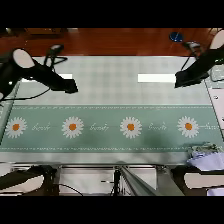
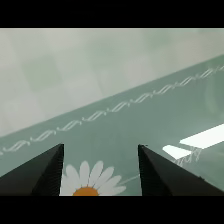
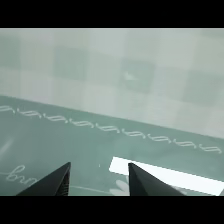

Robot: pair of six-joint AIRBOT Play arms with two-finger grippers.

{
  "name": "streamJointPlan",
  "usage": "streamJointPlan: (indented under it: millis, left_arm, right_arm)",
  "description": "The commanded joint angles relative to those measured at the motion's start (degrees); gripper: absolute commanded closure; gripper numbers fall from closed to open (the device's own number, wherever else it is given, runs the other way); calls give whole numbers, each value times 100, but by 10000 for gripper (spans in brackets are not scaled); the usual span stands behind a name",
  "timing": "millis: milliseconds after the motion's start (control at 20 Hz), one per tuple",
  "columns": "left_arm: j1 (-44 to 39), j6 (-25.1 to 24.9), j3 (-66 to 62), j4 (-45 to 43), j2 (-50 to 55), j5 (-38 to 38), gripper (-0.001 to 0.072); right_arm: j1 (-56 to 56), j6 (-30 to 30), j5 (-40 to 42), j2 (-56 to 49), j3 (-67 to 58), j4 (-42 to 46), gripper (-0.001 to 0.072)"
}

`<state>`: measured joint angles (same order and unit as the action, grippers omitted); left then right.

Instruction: Fold the shirts.

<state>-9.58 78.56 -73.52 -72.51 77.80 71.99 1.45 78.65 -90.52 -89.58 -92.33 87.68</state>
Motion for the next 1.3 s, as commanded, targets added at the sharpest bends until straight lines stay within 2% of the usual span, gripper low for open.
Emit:
streamJointPlan:
  millis: [0, 200, 250, 400, 750, 1250]
  left_arm:
    - [-323, 538, -129, -850, 363, 822, 160]
    - [-332, 535, -133, -780, 295, 555, 161]
    - [-330, 533, -133, -743, 317, 511, 160]
    - [-330, 529, -133, -745, 341, 498, 160]
    - [-330, 529, -133, -743, 341, 501, 160]
    - [-330, 529, -131, -743, 343, 498, 160]
  right_arm:
    - [-704, 24, 262, 361, 702, 267, 300]
    - [-697, 492, 1864, 1320, 1314, 195, 300]
    - [-697, 584, 2026, 1412, 1357, 116, 300]
    - [-697, 826, 1945, 1342, 1390, 68, 300]
    - [-699, 835, 1403, 1228, 1646, -76, 300]
    - [-697, 835, 1405, 1231, 1646, -57, 300]
